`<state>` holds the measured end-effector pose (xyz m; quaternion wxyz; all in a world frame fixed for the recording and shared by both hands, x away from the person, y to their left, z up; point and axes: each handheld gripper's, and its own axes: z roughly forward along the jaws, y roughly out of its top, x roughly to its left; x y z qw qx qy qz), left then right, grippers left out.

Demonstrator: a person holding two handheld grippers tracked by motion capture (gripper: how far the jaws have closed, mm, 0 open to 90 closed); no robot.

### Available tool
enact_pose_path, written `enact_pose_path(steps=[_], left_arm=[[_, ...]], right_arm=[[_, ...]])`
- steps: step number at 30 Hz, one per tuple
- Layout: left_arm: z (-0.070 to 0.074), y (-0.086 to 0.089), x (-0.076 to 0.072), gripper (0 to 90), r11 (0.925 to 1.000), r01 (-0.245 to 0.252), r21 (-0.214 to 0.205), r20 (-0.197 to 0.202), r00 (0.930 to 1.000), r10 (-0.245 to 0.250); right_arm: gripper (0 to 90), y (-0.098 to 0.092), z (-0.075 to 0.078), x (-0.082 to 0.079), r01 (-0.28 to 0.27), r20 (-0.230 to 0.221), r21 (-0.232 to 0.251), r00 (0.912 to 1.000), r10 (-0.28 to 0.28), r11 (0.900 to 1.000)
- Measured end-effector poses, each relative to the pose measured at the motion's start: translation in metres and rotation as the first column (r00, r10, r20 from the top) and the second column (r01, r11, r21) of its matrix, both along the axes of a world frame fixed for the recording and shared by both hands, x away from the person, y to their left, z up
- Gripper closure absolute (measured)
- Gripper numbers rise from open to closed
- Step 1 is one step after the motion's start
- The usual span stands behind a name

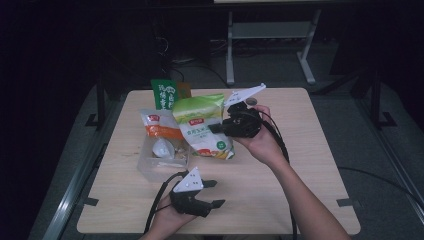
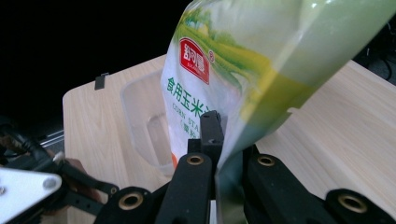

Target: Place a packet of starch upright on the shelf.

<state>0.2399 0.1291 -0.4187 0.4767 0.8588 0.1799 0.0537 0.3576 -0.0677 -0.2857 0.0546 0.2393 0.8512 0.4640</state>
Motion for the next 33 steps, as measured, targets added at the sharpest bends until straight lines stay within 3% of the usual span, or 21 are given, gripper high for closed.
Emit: enact_pose_path(steps=[12, 20, 33], left_arm=[[-0.001, -0.002, -0.002, 36.7, 0.9999, 0.003, -0.013, -0.007, 1.0, -0.003], [0.0, 0.001, -0.002, 36.5, 0.9997, 0.01, 0.024, 0.01, 0.9999, -0.01], [0.0, 0.009, -0.004, 36.3, 0.9997, 0.002, 0.023, 0.004, 1.0, -0.002]], right_arm=[[89.3, 0.03, 0.004, 0.005, -0.045, -0.005, 0.016, 0.999, 0.045, 0.9989], [89.3, 0.049, 0.005, 0.009, -0.077, 0.007, 0.014, 0.997, 0.077, 0.9969], [89.3, 0.08, -0.001, 0.014, -0.107, -0.014, 0.027, 0.9941, 0.108, 0.9939]])
